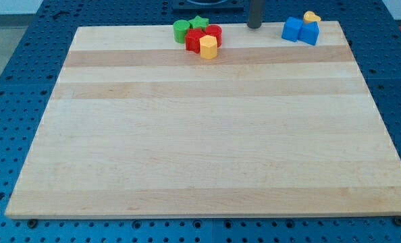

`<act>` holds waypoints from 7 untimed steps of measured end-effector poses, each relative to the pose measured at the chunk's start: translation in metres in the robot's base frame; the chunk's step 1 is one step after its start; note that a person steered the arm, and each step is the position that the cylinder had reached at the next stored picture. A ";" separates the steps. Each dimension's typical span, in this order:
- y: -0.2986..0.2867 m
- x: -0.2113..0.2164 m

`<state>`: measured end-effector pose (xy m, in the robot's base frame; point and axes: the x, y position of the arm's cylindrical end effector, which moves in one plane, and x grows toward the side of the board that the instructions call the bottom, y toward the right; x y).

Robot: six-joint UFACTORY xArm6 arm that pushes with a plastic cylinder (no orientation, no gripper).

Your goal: Slide the green star along with green circle towards left

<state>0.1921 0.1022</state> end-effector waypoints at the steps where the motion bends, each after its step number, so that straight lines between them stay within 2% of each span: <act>1: 0.000 0.000; 3: -0.027 0.001; 6: -0.173 0.001; 7: -0.198 0.015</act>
